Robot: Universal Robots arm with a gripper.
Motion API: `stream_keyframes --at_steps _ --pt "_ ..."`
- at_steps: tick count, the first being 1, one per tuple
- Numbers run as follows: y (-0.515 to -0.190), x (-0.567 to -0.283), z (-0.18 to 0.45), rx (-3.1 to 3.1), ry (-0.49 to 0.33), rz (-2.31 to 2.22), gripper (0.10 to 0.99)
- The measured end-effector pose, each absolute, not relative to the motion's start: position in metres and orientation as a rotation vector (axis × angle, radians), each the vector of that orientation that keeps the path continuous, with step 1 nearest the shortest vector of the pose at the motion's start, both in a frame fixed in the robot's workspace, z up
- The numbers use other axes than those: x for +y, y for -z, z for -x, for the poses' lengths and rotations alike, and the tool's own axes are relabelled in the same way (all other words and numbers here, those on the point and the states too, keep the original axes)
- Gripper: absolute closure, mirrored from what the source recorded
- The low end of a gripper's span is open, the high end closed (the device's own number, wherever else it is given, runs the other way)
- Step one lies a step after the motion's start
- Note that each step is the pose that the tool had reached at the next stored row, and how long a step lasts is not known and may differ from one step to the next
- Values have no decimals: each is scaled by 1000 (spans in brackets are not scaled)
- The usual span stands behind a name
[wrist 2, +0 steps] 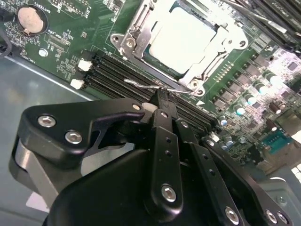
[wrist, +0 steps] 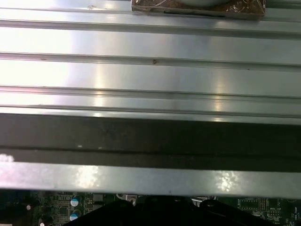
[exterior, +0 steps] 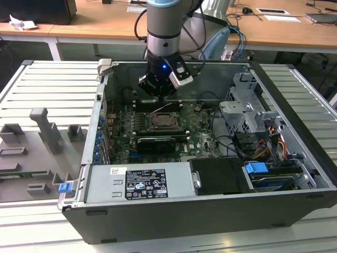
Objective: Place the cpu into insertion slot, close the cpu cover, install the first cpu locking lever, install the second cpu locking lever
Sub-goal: 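Install the first cpu locking lever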
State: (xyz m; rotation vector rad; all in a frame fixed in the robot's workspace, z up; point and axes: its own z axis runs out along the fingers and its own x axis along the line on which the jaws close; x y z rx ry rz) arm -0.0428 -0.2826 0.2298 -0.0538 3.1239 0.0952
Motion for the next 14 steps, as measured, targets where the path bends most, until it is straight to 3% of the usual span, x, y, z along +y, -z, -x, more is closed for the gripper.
stream_keyframes --at_steps 14 --pt "-218 -280 29 3124 -95 54 980"
